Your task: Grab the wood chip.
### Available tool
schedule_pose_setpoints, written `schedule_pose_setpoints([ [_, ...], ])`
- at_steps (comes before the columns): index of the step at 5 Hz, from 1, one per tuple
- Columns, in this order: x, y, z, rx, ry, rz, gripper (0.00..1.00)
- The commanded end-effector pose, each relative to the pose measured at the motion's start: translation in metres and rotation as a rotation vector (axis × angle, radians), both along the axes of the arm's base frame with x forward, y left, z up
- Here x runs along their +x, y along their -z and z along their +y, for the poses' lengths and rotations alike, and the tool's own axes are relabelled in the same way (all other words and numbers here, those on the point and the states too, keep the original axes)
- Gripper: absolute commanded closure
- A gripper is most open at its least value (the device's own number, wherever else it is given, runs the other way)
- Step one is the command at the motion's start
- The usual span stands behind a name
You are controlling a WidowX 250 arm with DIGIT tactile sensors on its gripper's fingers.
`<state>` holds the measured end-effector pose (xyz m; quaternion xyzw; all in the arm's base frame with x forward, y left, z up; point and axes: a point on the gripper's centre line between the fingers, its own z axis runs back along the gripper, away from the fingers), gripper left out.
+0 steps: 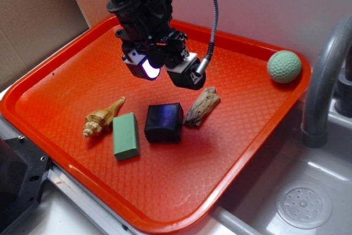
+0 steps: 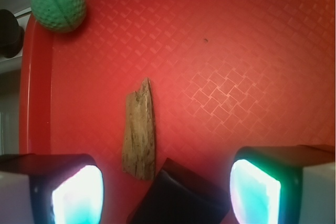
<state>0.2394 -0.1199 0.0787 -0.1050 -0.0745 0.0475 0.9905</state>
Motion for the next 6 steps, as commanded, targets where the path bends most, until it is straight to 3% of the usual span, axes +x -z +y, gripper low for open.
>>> schedule_pose_setpoints([
  [1, 0.008, 0.022, -0.021, -0.019, 0.029, 0.003, 0.00],
  [2, 0.010, 0.032, -0.027, -0.054, 0.043, 0.018, 0.00],
  [3, 0.010, 0.044, -0.035, -0.035, 0.042, 0.028, 0.00],
  [4, 0.011, 0.047, -0.034, -0.016, 0.027, 0.040, 0.09],
  [5, 0.017, 0.059, -0.034, 0.055, -0.016, 0.057, 1.00],
  [6, 0.020, 0.063, -0.033, 0.069, -0.027, 0.071, 1.00],
])
